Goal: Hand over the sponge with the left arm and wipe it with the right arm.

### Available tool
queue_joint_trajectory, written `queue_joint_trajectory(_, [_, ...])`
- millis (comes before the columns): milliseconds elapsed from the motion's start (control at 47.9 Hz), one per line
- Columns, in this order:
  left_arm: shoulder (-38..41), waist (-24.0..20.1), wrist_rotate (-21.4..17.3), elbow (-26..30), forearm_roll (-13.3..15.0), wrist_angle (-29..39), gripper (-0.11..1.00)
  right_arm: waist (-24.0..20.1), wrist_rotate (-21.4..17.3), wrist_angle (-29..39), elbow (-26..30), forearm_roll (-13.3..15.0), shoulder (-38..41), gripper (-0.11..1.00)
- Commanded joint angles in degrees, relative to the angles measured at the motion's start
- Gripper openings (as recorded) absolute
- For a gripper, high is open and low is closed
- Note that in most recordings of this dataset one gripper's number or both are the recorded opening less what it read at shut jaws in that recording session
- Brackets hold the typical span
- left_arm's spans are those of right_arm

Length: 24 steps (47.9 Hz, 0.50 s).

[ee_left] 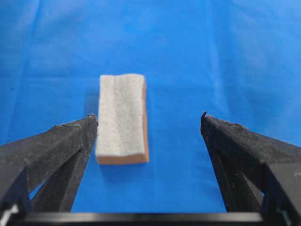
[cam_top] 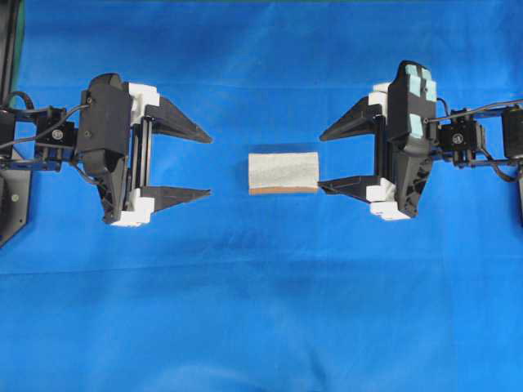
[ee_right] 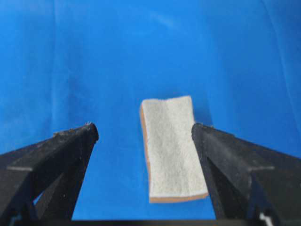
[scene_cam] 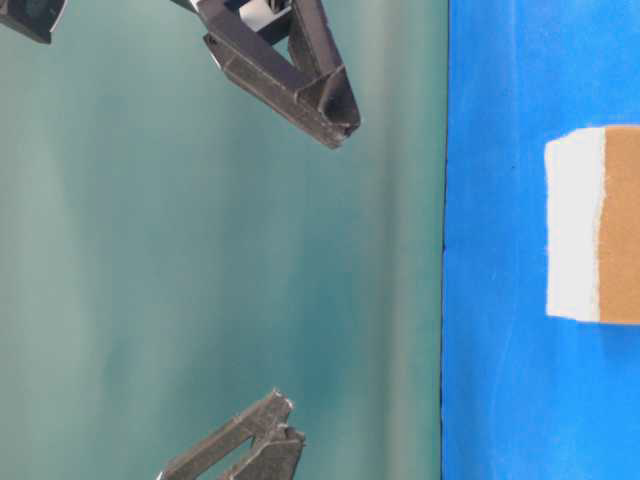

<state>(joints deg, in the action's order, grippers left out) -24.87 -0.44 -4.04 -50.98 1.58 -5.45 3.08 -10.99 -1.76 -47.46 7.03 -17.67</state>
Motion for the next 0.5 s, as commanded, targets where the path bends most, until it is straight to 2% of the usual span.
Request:
queue_joint_trajectory(0, [-1.2,0.1,0.1,0.4,-0.1,-0.3,0.89,-0.1,0.1,-0.5,0.2,-0.1,-1.7,0.74])
queue_joint_trajectory(251, [-7.6,0.1,0.4,-2.4,0.0,0.3,0.89,-0.3,0.1,2.4,-3.4,-0.1,-10.0,0.74])
queue_joint_trajectory(397, [-13.3,0.1,0.4,-4.9,-0.1,0.8,0.89,-0.4,0.1,3.7,-6.3,0.0,-17.1,0.74])
queue_joint_trajectory(480, [-17.0,0.1,0.3,-6.0,-0.1,2.4,0.89,-0.4,0.1,6.9,-7.4,0.0,-22.0,0.74])
